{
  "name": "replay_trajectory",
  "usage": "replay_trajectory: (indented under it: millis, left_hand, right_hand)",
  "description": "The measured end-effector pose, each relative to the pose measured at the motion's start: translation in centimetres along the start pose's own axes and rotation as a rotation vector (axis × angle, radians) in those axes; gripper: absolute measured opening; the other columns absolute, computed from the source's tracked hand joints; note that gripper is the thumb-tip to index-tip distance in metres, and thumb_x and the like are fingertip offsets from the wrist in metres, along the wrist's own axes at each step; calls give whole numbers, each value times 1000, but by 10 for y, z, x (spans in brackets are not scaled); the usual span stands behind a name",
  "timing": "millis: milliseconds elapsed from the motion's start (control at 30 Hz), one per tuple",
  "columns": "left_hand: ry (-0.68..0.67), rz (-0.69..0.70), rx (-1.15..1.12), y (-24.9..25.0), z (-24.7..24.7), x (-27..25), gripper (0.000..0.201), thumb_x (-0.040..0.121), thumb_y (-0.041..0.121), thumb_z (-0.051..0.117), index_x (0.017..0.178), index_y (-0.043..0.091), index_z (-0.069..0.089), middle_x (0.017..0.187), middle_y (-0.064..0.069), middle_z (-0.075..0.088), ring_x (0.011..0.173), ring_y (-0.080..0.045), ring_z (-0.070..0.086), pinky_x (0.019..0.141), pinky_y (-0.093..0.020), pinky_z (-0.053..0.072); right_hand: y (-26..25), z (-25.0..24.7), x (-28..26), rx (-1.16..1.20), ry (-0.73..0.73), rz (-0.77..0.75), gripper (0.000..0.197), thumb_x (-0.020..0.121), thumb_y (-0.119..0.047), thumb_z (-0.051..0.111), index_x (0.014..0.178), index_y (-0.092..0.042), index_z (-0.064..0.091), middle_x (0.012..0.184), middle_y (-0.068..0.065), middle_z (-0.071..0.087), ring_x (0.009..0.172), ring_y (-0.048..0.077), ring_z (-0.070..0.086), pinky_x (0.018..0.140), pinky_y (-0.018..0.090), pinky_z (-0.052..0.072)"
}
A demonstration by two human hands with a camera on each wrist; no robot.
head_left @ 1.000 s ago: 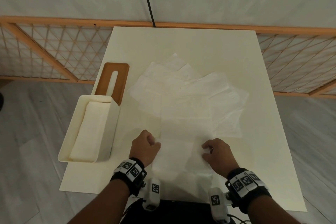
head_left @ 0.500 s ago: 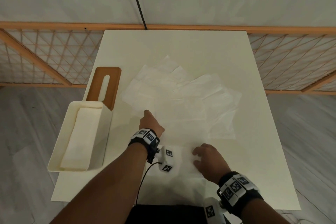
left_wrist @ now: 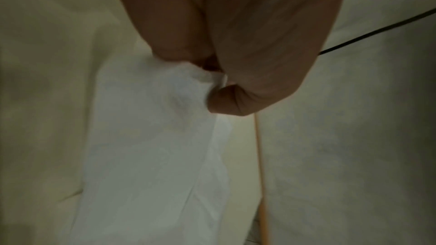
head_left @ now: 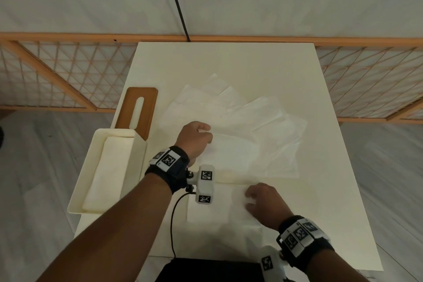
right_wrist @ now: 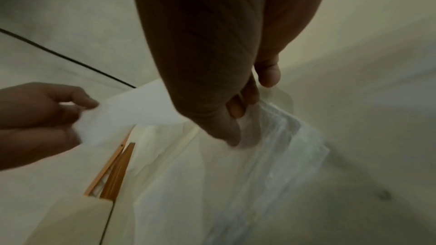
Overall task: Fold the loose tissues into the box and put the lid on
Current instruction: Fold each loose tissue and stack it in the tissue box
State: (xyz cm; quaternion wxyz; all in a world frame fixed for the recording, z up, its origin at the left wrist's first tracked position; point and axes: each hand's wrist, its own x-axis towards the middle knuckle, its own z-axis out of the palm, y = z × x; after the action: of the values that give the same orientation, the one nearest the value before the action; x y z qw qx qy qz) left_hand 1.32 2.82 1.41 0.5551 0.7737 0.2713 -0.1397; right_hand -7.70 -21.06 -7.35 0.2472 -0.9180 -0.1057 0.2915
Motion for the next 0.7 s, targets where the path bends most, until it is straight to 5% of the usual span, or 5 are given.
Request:
replay_trajectory:
  millis: [100, 233, 467, 567, 700]
  left_hand:
    - [-96, 78, -84, 15, -21, -29, 32, 84, -2, 57, 104, 20, 68, 91, -7, 54, 77, -22, 54, 70, -33, 46]
    - [-123, 113, -230, 25, -52, -71, 36, 82, -11, 52, 86, 18, 73, 94, -10, 66, 81, -24, 63, 73, -37, 51]
    - [-73, 161, -460, 2, -85, -104, 26, 88, 3, 64, 69, 18, 73, 82, -4, 69, 76, -19, 64, 70, -32, 51]
    - [23, 137, -345, -26, -95, -96, 29, 82, 8, 77, 103, 27, 72, 104, -8, 73, 98, -33, 68, 90, -49, 55]
    - [-32, -17, -341, -46, -102, -93, 85, 80, 6, 79, 151, 21, 35, 114, -7, 73, 103, -26, 71, 94, -52, 54]
  right_hand:
    - [-3, -25, -3, 402, 75, 106, 9, 84, -32, 75, 85, -23, 75, 90, -8, 71, 80, 6, 60, 71, 11, 42]
    - [-26, -64, 4, 1328, 46, 223, 64, 83, -62, 52, 116, -11, 71, 116, 7, 73, 103, 22, 62, 86, 39, 45]
    - [-99, -79, 11, 1523, -170, -76, 61, 77, -32, 81, 127, -3, 63, 121, 19, 69, 110, 33, 66, 96, 47, 54]
    - [-112, -83, 6, 1447, -89, -99, 39, 81, 4, 70, 120, 4, 65, 119, 25, 69, 107, 38, 68, 91, 48, 57]
    - [-115, -99, -4, 1208, 42, -96, 14, 90, 4, 63, 100, 2, 73, 96, 23, 75, 80, 32, 73, 65, 37, 60]
